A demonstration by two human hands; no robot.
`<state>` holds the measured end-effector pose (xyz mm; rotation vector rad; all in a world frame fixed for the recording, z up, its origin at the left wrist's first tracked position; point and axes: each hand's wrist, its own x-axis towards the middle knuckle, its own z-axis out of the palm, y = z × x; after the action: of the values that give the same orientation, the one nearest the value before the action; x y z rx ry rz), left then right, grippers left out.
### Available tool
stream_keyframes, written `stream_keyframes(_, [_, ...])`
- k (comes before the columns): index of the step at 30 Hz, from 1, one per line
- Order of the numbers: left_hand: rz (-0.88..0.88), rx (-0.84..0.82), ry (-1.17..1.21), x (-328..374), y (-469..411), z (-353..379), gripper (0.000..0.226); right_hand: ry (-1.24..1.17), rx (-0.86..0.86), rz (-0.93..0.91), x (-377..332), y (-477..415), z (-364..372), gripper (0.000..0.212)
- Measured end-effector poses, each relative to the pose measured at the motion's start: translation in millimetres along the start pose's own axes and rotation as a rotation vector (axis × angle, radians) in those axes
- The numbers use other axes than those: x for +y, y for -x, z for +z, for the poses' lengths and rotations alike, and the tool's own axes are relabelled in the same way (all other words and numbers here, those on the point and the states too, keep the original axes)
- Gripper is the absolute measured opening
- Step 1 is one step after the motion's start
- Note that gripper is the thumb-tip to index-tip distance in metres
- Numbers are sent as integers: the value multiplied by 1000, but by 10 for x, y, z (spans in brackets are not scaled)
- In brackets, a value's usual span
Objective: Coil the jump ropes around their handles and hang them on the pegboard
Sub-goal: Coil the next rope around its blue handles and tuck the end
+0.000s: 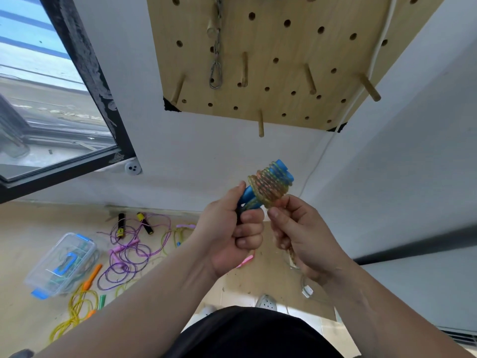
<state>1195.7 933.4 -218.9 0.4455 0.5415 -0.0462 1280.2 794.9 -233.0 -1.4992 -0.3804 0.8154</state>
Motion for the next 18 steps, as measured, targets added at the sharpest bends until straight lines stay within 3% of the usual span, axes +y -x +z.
stream_keyframes(3, [-108, -58, -83, 57, 54, -46, 26, 4, -218, 8, -84, -80, -175, 14])
stream_keyframes(7, [-172, -102, -416, 78, 112, -142, 26, 610, -475, 24, -430, -250, -414, 37])
stream_keyframes(10, [-142, -86, -661, 18, 96, -194, 28, 900, -664, 112, -529, -445, -451, 10])
stream_keyframes(15, [-8, 54, -1058, -147, 32, -207, 28, 1118, -793, 220, -449, -689, -281, 11])
stream_keyframes(18, [133, 182, -1328, -251, -42, -281, 33, 1115, -746, 304, -432, -743, -162, 18])
